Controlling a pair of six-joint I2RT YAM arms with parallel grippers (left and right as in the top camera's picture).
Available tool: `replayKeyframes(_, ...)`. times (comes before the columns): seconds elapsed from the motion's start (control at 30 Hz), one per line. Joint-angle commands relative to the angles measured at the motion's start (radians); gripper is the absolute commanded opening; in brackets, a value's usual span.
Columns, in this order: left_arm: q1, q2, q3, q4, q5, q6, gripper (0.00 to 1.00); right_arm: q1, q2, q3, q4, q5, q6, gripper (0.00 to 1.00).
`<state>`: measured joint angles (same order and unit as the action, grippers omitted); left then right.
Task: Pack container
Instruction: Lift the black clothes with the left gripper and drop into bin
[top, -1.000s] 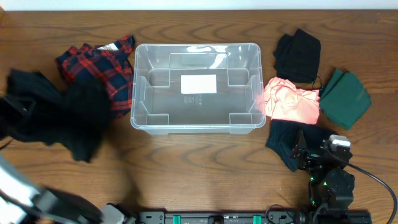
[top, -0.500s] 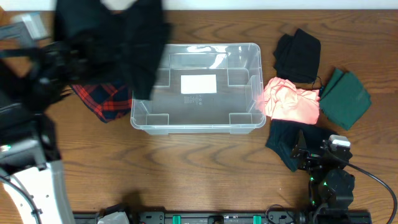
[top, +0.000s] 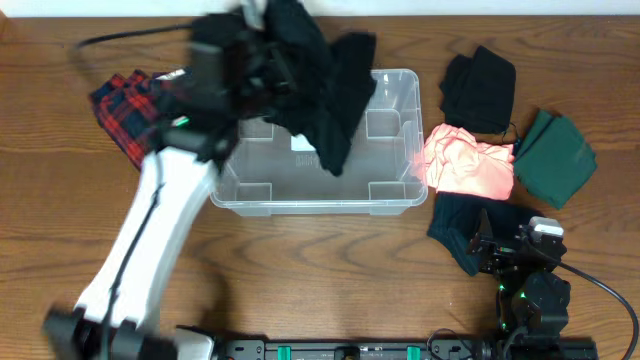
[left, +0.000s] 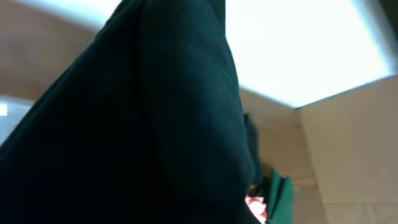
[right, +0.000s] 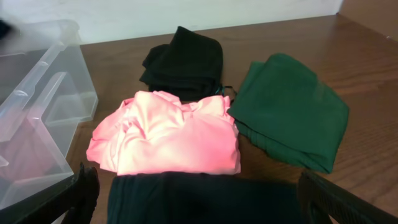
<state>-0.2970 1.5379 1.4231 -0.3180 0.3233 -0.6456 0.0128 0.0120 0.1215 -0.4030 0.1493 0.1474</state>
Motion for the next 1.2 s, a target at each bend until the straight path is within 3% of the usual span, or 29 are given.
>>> replayKeyframes(0.0, -0.037, 0.059, 0.026, 0.029, -0.032, -0.201, 0.06, 0.007, -0.005, -0.003, -0.001, 0.000, -0.014, 0.99)
replayKeyframes(0.13, -0.054, 0.104, 0.026, 0.029, 0.052, -0.232, 0.06, 0.007, -0.005, -0.003, -0.001, 0.000, -0.014, 0.99)
replayKeyframes(0.3, -0.076, 0.100, 0.026, 0.018, 0.050, -0.294, 0.06, 0.007, -0.005, -0.003, -0.001, 0.000, -0.014, 0.99)
replayKeyframes(0.43, -0.087, 0.101, 0.026, -0.140, -0.001, -0.379, 0.06, 0.007, -0.005, -0.003, -0.001, 0.000, -0.014, 0.99)
replayKeyframes(0.6, -0.095, 0.102, 0.019, -0.304, -0.090, -0.379, 0.08, 0.007, -0.005, -0.003, -0.001, 0.000, -0.014, 0.99)
replayKeyframes(0.63, -0.095, 0.103, 0.019, -0.322, -0.116, -0.355, 0.15, 0.007, -0.005, -0.003, -0.001, 0.000, -0.014, 0.99)
replayKeyframes(0.67, -0.094, 0.103, 0.019, -0.333, -0.142, -0.315, 0.27, 0.007, -0.005, -0.003, -0.001, 0.000, -0.014, 0.99)
replayKeyframes(0.7, -0.090, 0.103, 0.019, -0.332, -0.158, -0.274, 0.54, 0.007, -0.005, -0.003, -0.001, 0.000, -0.014, 0.99)
replayKeyframes(0.77, -0.077, 0.102, 0.019, -0.314, -0.161, -0.188, 0.84, 0.007, -0.005, -0.003, -0.001, 0.000, -0.014, 0.99)
replayKeyframes(0.8, -0.067, 0.101, 0.019, -0.306, -0.156, -0.165, 0.93, 0.007, -0.005, -0.003, -0.001, 0.000, -0.014, 0.99)
replayKeyframes(0.87, -0.042, 0.092, 0.022, -0.299, -0.147, -0.134, 1.00, 0.007, -0.005, -0.003, -0.001, 0.000, -0.014, 0.99)
replayKeyframes(1.03, 0.080, 0.011, 0.031, -0.299, -0.149, -0.026, 0.98, 0.007, -0.005, -0.003, -0.001, 0.000, -0.014, 0.99)
replayKeyframes(1.17, 0.251, -0.071, 0.031, -0.337, -0.149, 0.069, 0.98, 0.007, -0.005, -0.003, -0.001, 0.000, -0.014, 0.99)
